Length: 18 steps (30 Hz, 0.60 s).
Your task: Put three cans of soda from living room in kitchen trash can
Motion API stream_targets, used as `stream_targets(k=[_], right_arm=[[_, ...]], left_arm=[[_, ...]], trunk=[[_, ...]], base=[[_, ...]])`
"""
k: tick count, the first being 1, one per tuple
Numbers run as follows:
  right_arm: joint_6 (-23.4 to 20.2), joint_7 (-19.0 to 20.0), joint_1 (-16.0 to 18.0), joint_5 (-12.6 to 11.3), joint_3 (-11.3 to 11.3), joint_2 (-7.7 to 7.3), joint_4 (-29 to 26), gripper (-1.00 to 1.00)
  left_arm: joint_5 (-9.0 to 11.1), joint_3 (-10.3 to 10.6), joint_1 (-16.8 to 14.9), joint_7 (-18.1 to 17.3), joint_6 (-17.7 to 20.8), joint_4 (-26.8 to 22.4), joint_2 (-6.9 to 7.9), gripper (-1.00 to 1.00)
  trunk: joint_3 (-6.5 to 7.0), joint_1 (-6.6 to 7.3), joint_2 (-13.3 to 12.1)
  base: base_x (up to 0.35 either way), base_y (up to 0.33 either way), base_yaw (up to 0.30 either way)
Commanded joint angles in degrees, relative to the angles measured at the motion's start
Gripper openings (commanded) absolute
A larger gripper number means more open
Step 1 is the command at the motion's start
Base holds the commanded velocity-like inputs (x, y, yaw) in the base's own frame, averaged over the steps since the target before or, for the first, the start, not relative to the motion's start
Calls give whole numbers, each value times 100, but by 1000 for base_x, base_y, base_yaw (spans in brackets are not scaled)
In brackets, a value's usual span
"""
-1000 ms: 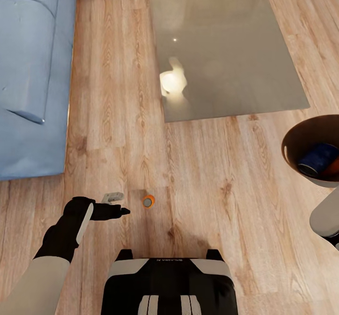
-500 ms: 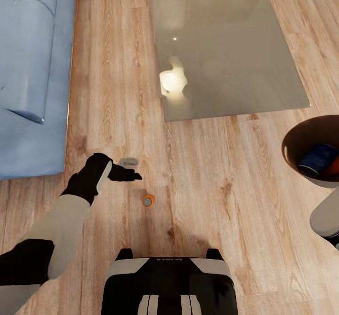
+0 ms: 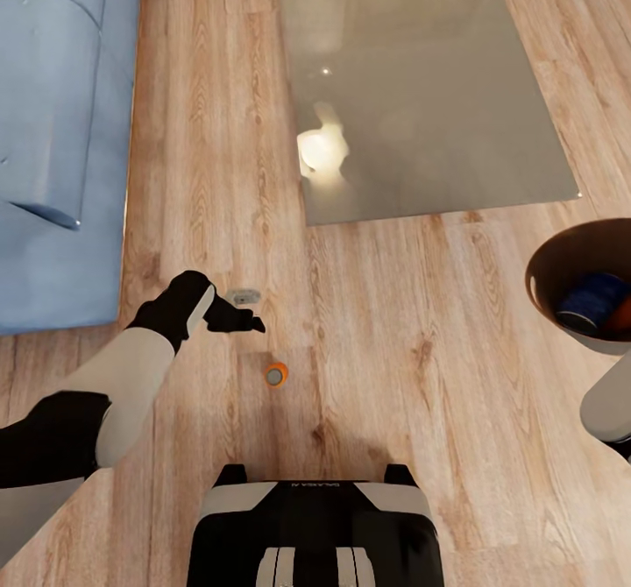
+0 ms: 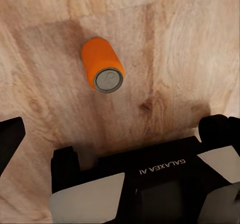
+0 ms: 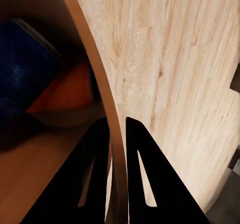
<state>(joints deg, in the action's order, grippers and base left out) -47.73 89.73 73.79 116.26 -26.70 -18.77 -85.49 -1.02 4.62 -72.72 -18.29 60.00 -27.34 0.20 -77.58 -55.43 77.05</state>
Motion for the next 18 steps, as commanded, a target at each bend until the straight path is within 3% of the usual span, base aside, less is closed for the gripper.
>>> stream_targets(k=[1, 10, 18], right_arm=[[-26, 27, 1, 2, -1, -19, 23, -100], [-19, 27, -5, 2, -1, -78, 73, -100], [306, 27, -5, 2, -62, -130, 141, -100]], left_arm=[[-2, 3, -1, 7, 0, 29, 1, 100], [-3, 14, 3, 22, 0, 61, 18, 100], [0, 6, 3, 26, 0, 31, 2, 100]], trunk=[[-18, -22, 42], [-180, -220, 403], [-323, -395, 724]], base=[[0, 0, 0], [0, 0, 0], [0, 0, 0]])
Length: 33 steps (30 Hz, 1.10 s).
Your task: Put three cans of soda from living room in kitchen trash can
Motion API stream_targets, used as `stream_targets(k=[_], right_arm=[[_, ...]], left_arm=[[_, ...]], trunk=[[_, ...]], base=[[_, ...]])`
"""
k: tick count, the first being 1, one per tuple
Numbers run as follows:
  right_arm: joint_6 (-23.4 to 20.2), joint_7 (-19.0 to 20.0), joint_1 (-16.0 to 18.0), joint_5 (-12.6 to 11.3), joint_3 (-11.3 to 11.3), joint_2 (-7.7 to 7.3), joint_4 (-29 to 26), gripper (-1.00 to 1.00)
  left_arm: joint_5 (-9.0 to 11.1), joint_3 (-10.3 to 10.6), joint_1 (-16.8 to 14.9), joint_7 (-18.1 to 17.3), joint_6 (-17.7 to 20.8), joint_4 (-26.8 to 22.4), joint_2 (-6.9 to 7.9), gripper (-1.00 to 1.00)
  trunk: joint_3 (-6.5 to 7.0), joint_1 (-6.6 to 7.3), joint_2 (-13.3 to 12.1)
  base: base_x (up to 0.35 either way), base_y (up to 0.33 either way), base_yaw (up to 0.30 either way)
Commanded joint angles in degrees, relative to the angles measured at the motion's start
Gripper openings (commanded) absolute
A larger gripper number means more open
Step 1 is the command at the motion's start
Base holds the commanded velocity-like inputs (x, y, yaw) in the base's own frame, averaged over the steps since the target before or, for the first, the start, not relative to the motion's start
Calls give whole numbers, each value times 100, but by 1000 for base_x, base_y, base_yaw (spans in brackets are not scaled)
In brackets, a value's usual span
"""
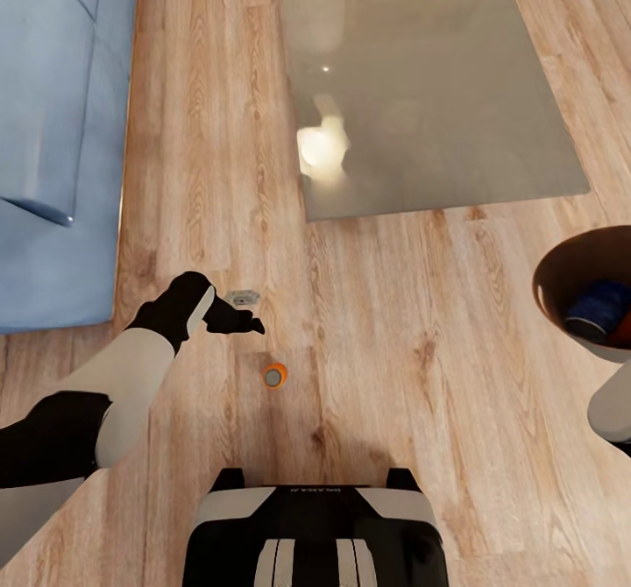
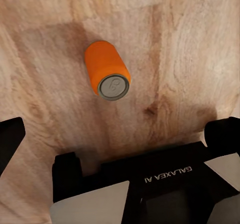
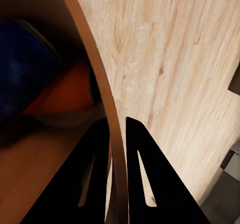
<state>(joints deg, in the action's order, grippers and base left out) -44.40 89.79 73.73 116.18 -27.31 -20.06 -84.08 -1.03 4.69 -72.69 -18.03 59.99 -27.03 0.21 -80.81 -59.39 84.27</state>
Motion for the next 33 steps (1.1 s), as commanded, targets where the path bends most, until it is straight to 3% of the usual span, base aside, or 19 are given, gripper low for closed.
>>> stream_targets(k=[1, 10, 21, 26, 33], right_arm=[[-13, 21, 1, 10, -6, 1, 9, -100], [1, 21, 1, 10, -11, -17, 62, -100], [8, 21, 0, 3, -16, -24, 95, -100], [10, 21, 1, 1, -25, -31, 114, -100], [18, 21, 0, -5, -26, -154, 114, -100]], left_arm=[[1, -2, 0, 0, 1, 2, -2, 100], [-2, -3, 1, 4, 1, 18, -3, 100], [10, 9, 9, 7, 1, 1, -1, 100], [1, 221, 9, 4, 1, 19, -3, 100], [-2, 290, 7, 6, 1, 30, -4, 100]], trunk=[[-18, -22, 42], [-180, -220, 403], [-180, -220, 403], [-180, -220, 403], [-180, -220, 403]], base=[[0, 0, 0], [0, 0, 0], [-89, 0, 0], [-301, 0, 0], [-322, 0, 0]])
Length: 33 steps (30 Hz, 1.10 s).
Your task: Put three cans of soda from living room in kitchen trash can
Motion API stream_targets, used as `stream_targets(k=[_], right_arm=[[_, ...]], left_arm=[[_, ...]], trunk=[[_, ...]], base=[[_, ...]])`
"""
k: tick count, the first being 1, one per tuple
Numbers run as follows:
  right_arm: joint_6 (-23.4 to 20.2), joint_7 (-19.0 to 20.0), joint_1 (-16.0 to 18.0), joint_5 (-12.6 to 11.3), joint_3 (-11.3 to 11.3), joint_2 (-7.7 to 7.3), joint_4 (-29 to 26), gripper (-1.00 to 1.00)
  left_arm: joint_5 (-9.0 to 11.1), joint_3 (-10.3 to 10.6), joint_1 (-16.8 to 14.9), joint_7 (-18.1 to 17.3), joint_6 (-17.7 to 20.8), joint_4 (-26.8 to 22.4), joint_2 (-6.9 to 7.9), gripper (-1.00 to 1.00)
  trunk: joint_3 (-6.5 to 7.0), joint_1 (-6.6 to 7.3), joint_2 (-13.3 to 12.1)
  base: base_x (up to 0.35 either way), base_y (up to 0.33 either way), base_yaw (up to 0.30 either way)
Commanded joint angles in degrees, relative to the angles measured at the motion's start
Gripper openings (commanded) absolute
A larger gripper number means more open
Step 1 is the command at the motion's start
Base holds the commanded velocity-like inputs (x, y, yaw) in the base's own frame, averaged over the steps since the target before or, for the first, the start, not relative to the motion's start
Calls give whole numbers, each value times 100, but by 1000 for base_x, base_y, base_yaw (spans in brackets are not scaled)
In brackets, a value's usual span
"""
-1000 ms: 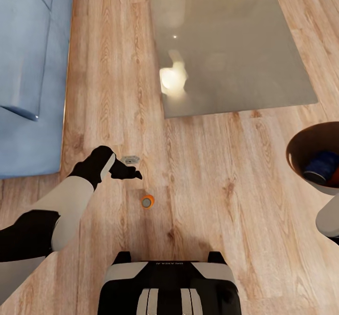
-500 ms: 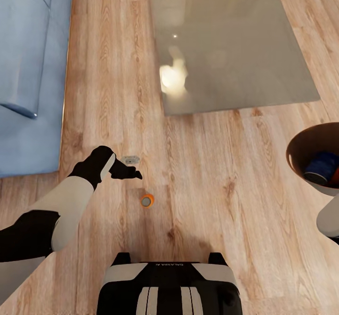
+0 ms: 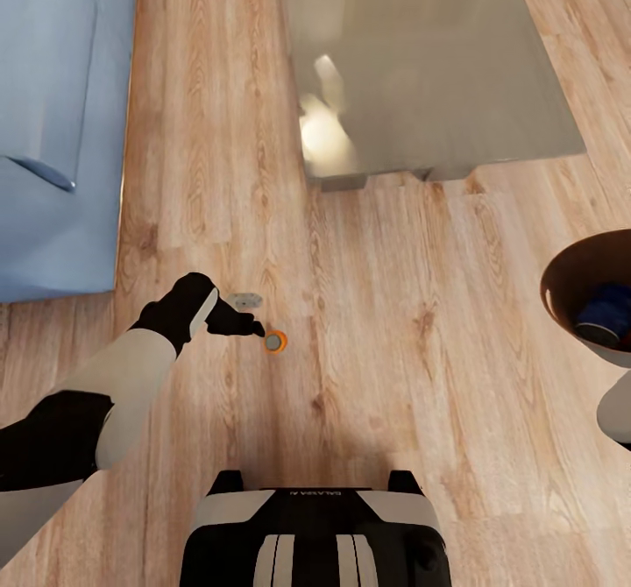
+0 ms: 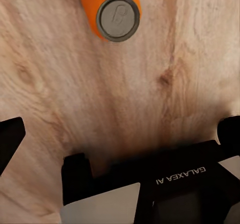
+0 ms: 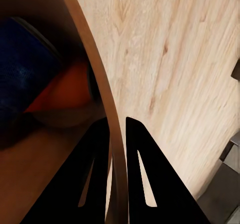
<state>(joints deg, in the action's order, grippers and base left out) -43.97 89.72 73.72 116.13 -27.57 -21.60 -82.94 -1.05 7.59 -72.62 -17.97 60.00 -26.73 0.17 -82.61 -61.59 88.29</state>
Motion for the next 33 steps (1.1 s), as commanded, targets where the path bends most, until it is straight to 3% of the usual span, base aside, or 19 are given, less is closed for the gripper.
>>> stream_targets(k=[1, 8, 16, 18, 20, 23, 25, 27, 30, 33], right_arm=[[-23, 28, 1, -1, -1, -8, 2, -100], [-16, 28, 2, -3, 4, -25, 1, -100], [66, 28, -5, -4, -3, -37, -10, -100], [73, 28, -8, -3, -3, -37, -11, -100], [79, 28, -13, -9, -3, -37, -11, -100], [81, 28, -15, -11, -6, -37, -11, -100], [81, 28, -15, -9, -9, -37, -11, -100], [81, 28, -15, -6, -11, -39, -11, -100], [81, 28, -15, -4, -12, -40, -7, -100], [81, 28, -16, -3, -12, -45, -4, -100]], left_arm=[[0, 7, -1, -1, 0, 0, 0, 100], [20, 15, -102, -26, 0, 23, -6, 100], [49, -15, -648, -151, 0, 210, 26, 100], [49, -5, -934, -391, 0, 536, 39, 100], [28, 11, -1723, -1154, 0, 1646, 51, 100], [15, 37, -2353, -1613, 0, 2248, 60, 100], [12, 75, -2587, -1790, 0, 2464, 68, 100], [7, 156, -2731, -2019, 0, 2583, 74, 100], [6, 607, -2832, -2269, 0, 2667, 74, 100], [7, 909, -2856, -2349, 0, 2689, 72, 100]], trunk=[[0, 0, 0], [-7, 0, 0], [-11, 0, 0], [-11, 0, 0], [-11, 0, 0], [-11, 0, 0], [-11, 0, 0], [-11, 0, 0], [-11, 0, 0], [-11, 0, 0]], base=[[-325, 0, 0], [-253, 0, 0], [-77, 0, 0], [-13, 0, 0], [-5, 0, 0], [-2, 0, 0], [6, 0, 0], [77, 0, 0], [67, 0, 0], [25, 0, 0]])
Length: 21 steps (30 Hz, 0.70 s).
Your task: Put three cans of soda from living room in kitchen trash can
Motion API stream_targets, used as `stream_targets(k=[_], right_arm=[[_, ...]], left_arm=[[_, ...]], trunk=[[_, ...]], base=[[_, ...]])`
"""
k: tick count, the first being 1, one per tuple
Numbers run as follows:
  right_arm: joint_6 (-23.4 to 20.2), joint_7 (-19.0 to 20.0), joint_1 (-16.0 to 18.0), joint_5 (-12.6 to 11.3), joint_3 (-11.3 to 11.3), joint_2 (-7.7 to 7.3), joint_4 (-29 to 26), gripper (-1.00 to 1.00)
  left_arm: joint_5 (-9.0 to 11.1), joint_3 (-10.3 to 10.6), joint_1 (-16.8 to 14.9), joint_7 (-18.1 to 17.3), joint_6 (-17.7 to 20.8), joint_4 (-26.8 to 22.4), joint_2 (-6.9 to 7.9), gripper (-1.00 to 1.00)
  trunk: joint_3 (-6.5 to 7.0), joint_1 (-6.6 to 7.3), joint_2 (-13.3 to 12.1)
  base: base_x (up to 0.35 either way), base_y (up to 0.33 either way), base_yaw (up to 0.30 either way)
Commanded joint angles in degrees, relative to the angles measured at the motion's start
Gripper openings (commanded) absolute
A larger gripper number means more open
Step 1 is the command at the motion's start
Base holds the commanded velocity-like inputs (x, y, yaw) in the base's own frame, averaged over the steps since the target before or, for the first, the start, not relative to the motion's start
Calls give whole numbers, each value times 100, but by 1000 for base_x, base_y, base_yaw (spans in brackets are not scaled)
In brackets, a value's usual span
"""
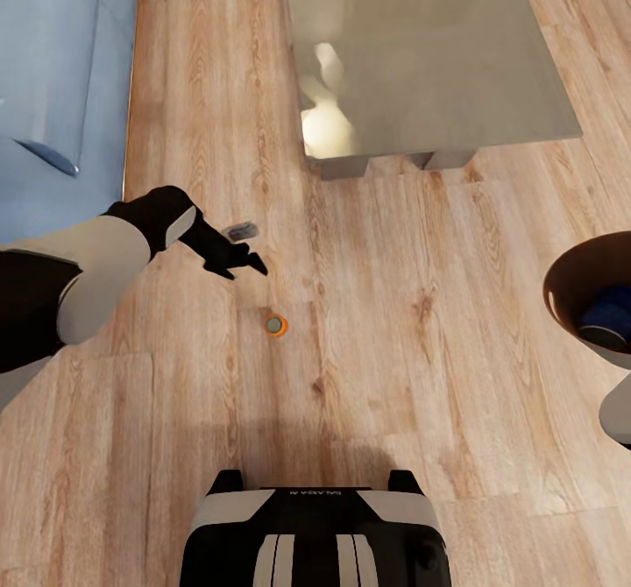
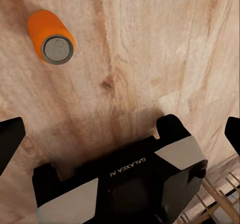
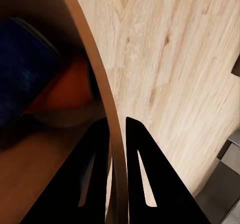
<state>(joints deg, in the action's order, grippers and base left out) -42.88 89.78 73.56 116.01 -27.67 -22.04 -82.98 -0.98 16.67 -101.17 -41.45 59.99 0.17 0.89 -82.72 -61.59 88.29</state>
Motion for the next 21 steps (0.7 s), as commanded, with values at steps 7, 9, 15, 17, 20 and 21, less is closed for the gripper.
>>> stream_targets(k=[7, 9, 15, 17, 20, 21], right_arm=[[-20, 22, 1, 10, 22, 5, 9, -100], [-19, 22, 1, 12, 17, 3, 10, -100], [-19, 22, 17, 18, 52, 11, 10, -100], [-19, 22, 24, 18, 64, 10, 10, -100], [-19, 22, 38, 24, 73, 4, 6, -100], [-19, 22, 64, 27, 78, -2, 4, -100]], left_arm=[[-15, 270, -14, -41, 1, 3, 24, 100], [-20, 342, -11, -29, 1, 1, 29, 100], [-1, 870, -15, 2, 1, -1, 0, 100], [10, 910, -16, 3, 1, -8, -3, 100], [27, 938, -13, 12, 1, -20, -7, 100], [28, 937, -5, 16, 1, -22, -8, 100]], trunk=[[0, 0, 0], [-36, -44, 80], [-170, -175, 321], [-222, -219, 401], [-302, -285, 521], [-329, -307, 562]], base=[[5, 0, 0], [0, 0, 0], [0, 0, 0], [0, 0, 0], [0, 0, 0], [0, 0, 0]])
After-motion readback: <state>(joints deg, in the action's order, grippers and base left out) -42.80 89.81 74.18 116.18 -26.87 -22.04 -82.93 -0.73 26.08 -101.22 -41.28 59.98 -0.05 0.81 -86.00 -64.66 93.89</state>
